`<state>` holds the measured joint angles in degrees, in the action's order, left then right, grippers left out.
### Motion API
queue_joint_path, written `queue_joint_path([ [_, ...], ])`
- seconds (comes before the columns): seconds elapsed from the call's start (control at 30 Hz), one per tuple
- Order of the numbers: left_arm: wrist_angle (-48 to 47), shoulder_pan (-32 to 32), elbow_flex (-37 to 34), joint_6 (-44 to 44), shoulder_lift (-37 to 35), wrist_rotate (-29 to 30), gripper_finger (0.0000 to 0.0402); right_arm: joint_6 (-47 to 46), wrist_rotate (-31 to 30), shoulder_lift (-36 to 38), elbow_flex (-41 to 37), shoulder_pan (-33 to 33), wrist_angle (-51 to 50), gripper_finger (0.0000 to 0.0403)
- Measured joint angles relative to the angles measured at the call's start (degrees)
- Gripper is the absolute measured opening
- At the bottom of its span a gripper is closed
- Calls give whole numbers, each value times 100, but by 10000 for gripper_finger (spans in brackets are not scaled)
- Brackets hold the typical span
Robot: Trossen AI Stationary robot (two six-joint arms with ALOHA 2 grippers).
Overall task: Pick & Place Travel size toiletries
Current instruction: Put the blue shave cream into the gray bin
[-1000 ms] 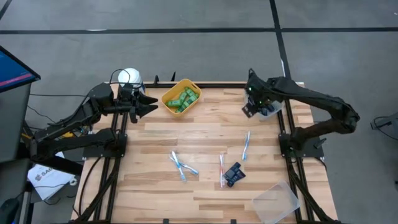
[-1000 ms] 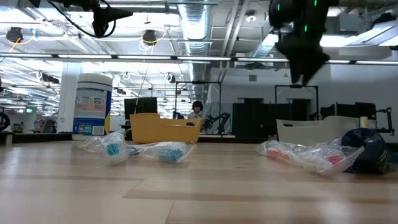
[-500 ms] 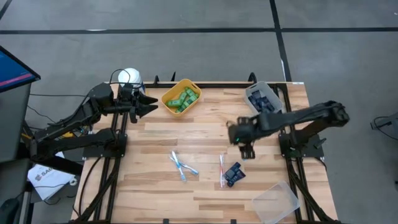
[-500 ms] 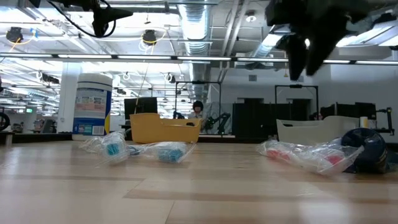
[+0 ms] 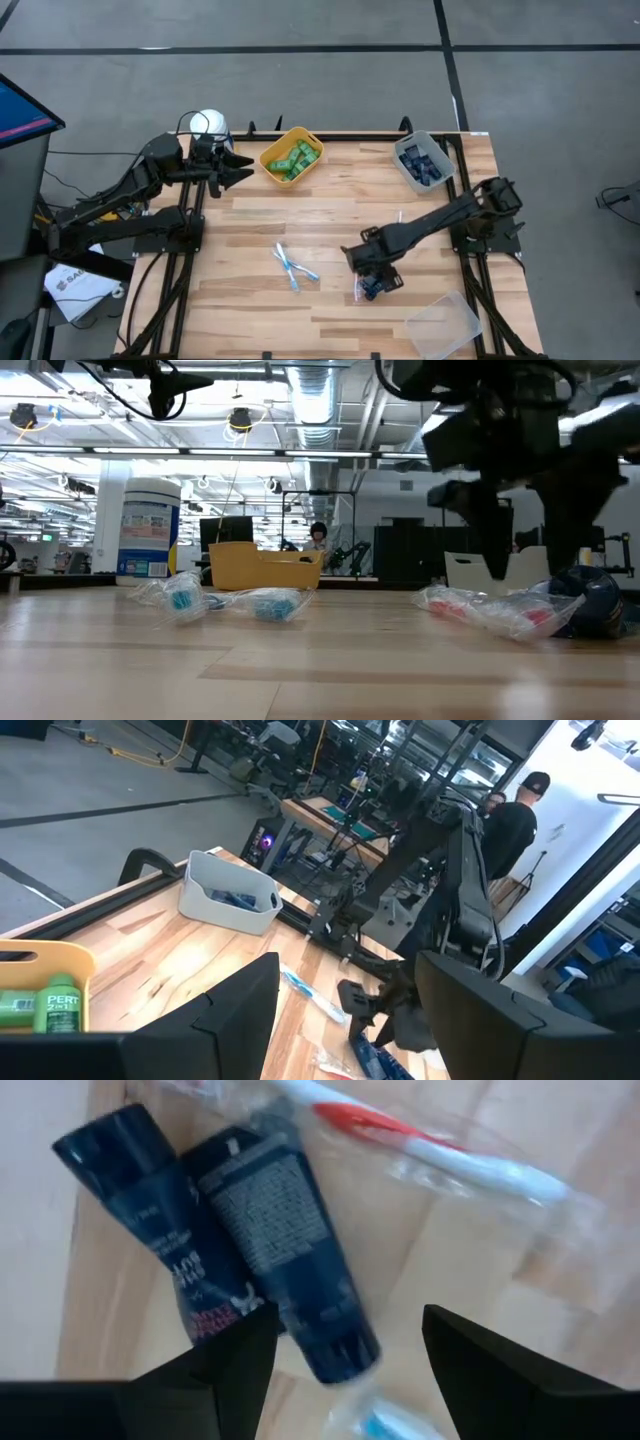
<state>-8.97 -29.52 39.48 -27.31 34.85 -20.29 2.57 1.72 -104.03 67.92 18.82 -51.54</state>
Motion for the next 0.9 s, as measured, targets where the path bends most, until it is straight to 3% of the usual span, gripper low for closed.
queue_joint_path([
  [0.33,0,0,0,0,0,13,232,30,-25,-656,33,21,61,232],
  [0.5,-2,0,0,0,2,13,232,0,-40,-650,22,-26,104,167],
  [0.6,0,0,0,0,2,11,232,-12,-3,-579,4,-107,104,114],
  [0.9,0,-1,0,0,1,7,232,-329,236,252,-13,-509,120,111],
])
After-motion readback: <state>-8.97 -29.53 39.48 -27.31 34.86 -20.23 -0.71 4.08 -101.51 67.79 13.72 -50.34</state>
